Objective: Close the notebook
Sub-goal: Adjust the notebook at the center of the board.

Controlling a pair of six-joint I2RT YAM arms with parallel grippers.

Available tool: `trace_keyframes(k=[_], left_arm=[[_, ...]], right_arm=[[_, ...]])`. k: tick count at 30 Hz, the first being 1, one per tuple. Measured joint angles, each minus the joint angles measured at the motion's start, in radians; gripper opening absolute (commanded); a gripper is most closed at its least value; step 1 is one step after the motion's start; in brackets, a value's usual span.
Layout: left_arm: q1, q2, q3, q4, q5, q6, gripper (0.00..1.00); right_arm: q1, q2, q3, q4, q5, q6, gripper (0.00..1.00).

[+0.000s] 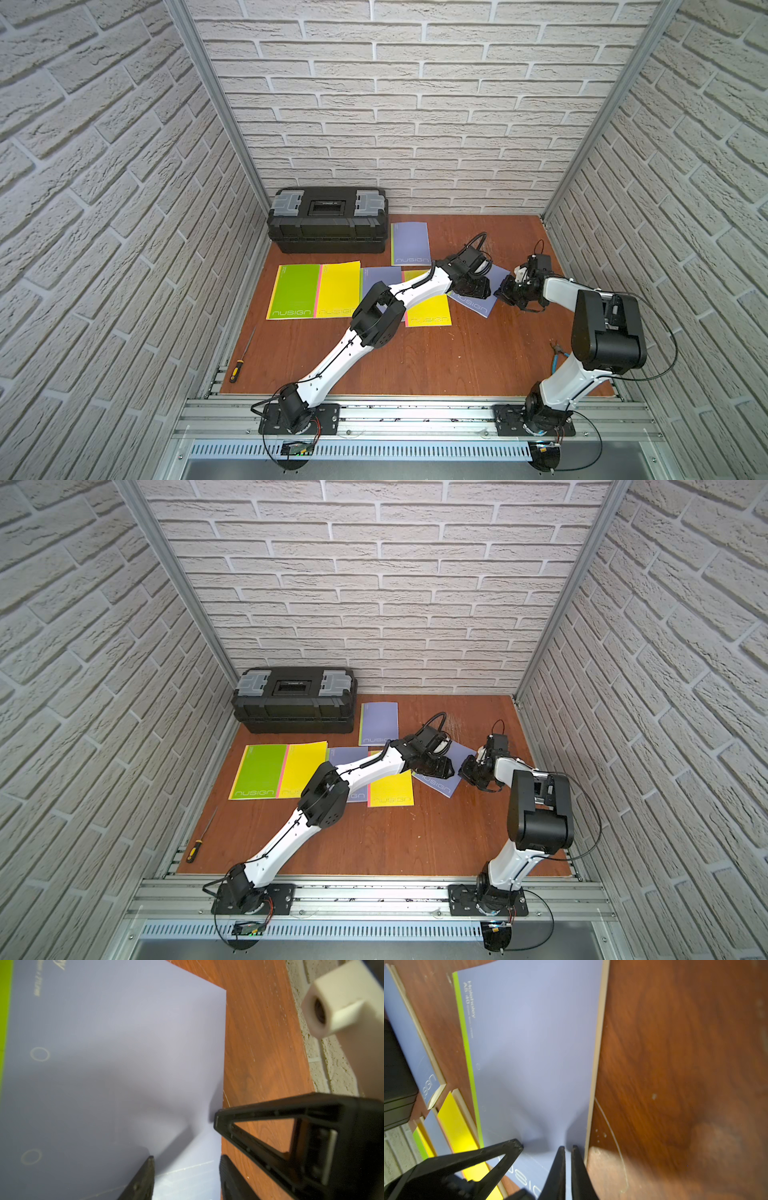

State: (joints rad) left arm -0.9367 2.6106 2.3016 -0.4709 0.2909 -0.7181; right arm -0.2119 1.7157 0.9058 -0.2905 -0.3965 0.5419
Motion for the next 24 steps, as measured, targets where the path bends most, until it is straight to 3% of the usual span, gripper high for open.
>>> trace_keyframes(k=[8,24], left_arm=[[0.023,-0.068,-0.100,0.004,-0.014,0.018,0.62],[0.086,-0.144,-0.198,-0.039,-0.078,0.082,0.63]], right_arm=[[0.000,0.026,0.027,-0.010,0.014,-0.004,0.10],[0.000,0.027,0.030,-0.013,0.014,-0.012,0.10]])
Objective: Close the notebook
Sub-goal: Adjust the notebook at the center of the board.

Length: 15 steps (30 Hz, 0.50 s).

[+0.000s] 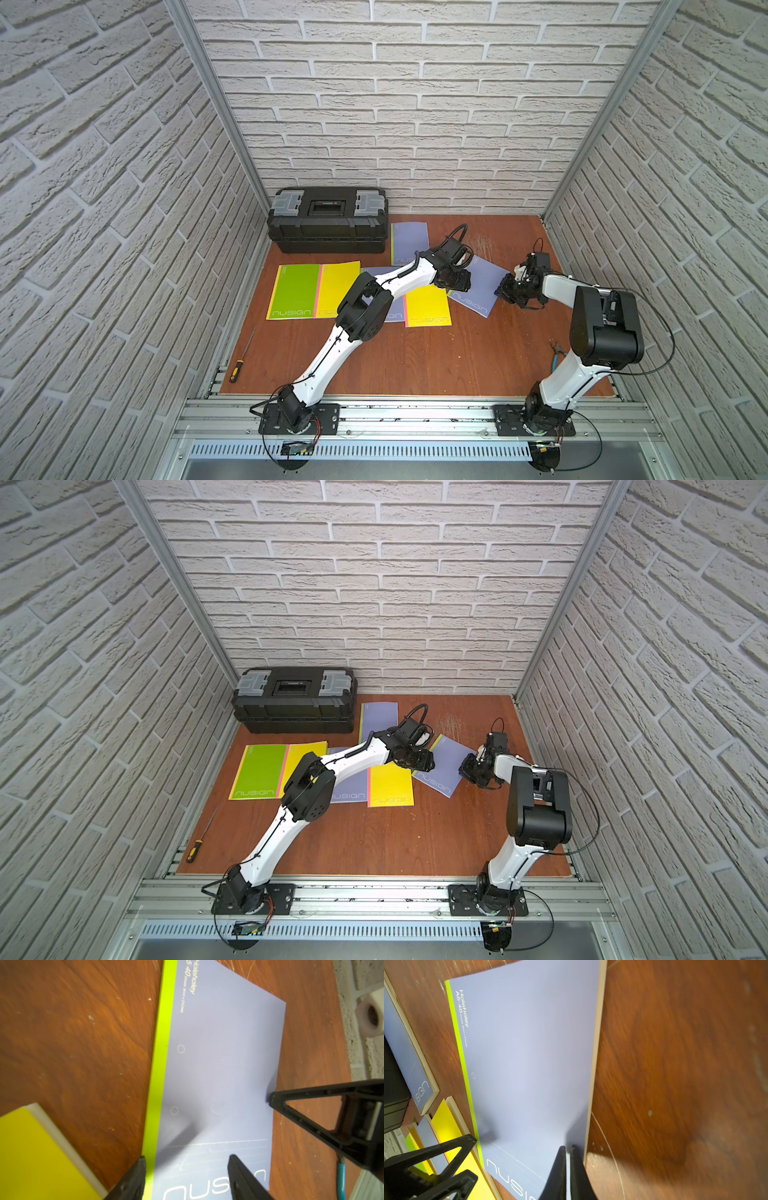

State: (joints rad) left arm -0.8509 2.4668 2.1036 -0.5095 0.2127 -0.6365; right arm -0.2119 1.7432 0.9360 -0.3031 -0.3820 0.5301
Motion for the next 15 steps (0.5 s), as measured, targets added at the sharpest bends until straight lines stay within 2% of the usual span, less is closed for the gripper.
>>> trace_keyframes(k=[15], left_arm=[[0.003,0.000,-0.002,-0.050,-0.011,0.037,0.57]], right_arm=[[0.000,0.005,0.010,-0.013,0.002,-0.013,0.09]])
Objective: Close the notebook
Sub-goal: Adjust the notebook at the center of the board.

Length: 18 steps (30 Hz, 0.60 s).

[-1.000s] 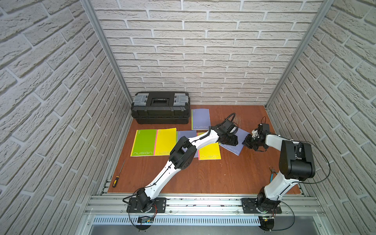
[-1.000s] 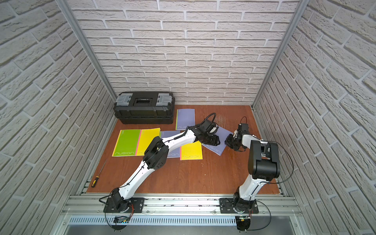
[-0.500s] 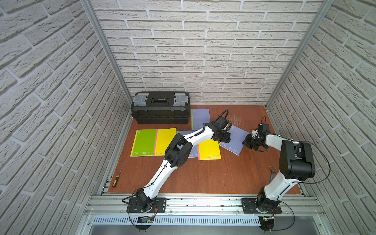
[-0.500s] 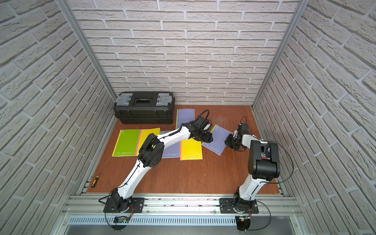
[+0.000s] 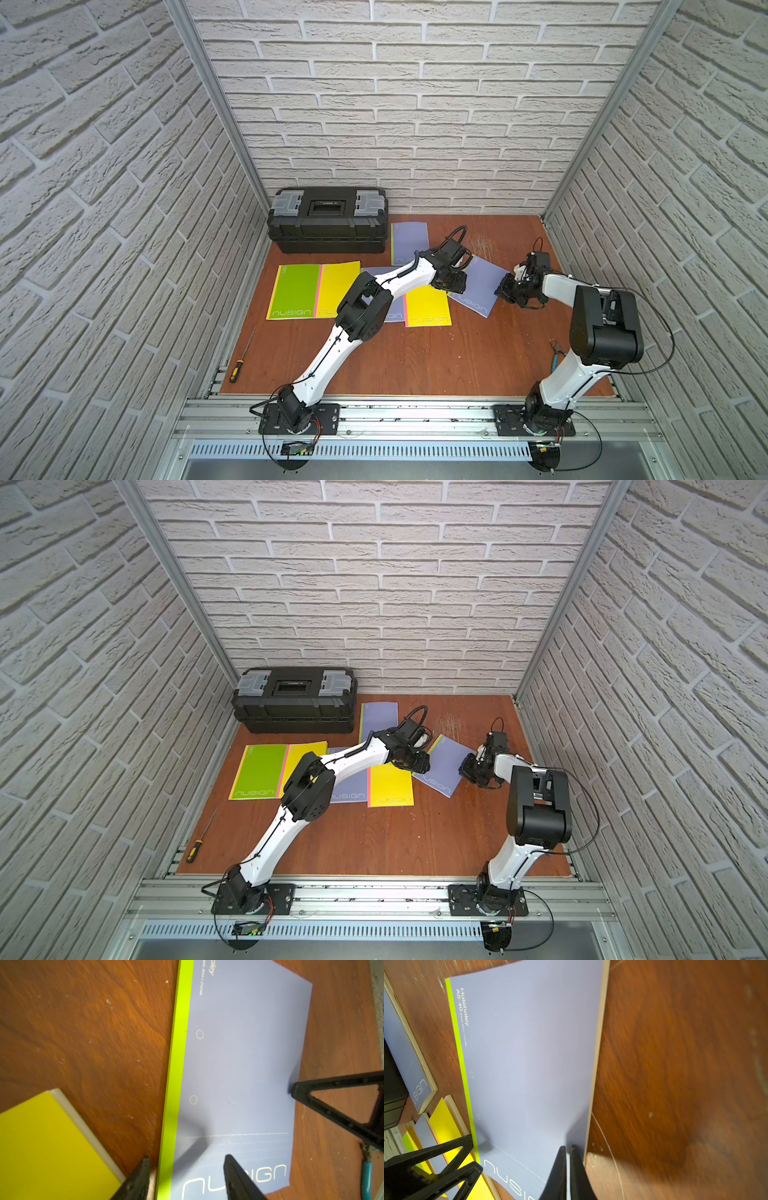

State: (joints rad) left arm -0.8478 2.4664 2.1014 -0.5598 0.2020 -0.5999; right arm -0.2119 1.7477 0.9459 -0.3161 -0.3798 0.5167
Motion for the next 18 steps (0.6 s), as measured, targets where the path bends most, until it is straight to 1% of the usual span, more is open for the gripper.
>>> trace_keyframes(k=[10,18], left_arm=[[-0.013,-0.003,-0.002,-0.018,0.070,-0.003,0.58],[-0.044,-0.037,-0.053,-0.031,0.096,-0.014,0.57]], right_arm=[[0.000,0.018,0.036,-0.035,0.024,-0.003,0.09],[0.000,0.050,0.077,-0.045,0.031,-0.016,0.09]])
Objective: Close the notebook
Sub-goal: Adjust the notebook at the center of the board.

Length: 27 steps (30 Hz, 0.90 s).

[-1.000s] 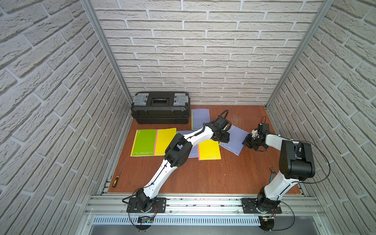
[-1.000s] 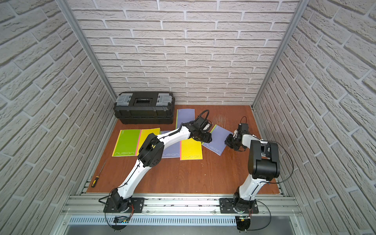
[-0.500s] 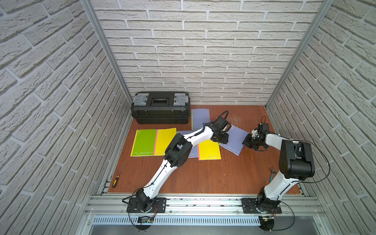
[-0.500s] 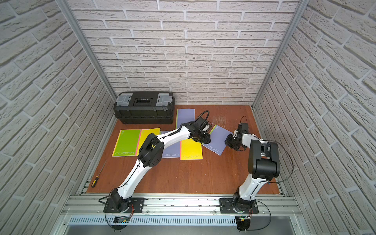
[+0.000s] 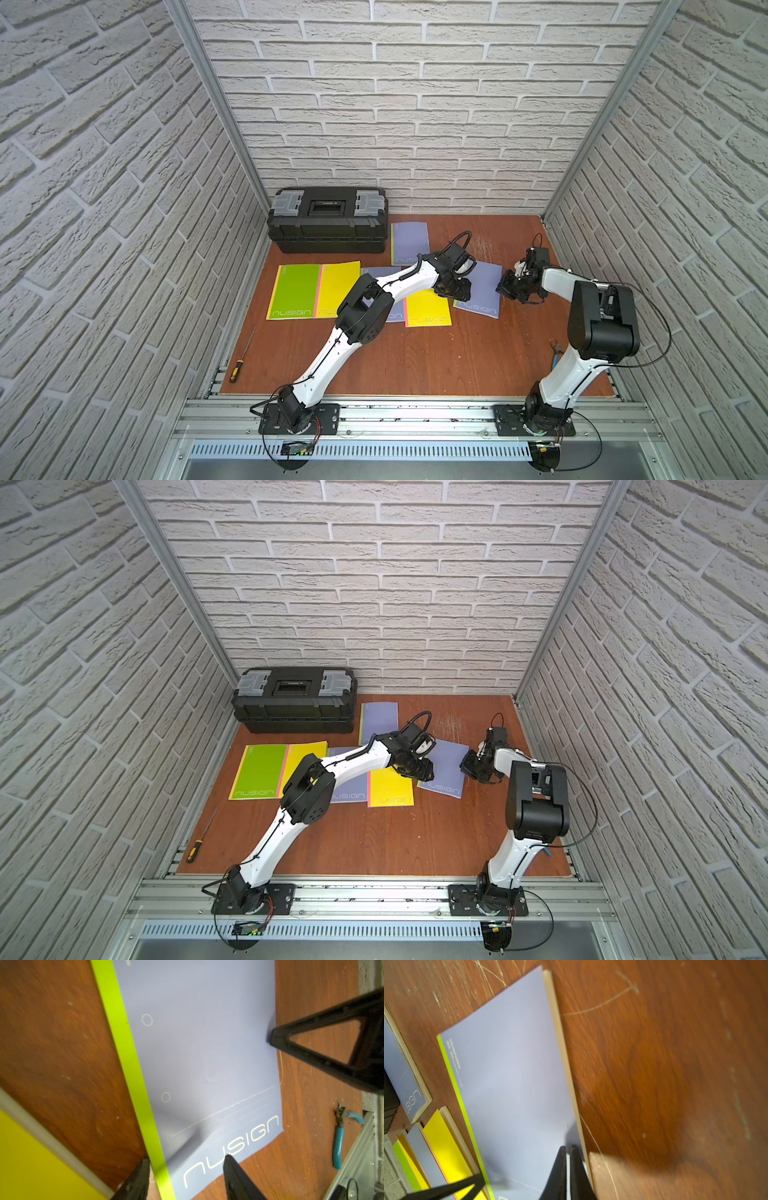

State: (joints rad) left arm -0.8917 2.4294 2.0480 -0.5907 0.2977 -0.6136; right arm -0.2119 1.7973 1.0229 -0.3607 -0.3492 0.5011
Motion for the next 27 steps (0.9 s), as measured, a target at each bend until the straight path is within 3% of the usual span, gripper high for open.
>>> trace_keyframes(k=[14,27], left_arm=[[-0.033,-0.130,-0.164,0.033,0.006,-0.042,0.57],[-0.034,-0.135,-0.175,0.057,0.007,-0.060,0.57]], right_arm=[[0.022,0.010,0.010,0.009,0.001,-0.003,0.09],[0.060,0.039,0.041,0.023,0.001,0.000,0.09]])
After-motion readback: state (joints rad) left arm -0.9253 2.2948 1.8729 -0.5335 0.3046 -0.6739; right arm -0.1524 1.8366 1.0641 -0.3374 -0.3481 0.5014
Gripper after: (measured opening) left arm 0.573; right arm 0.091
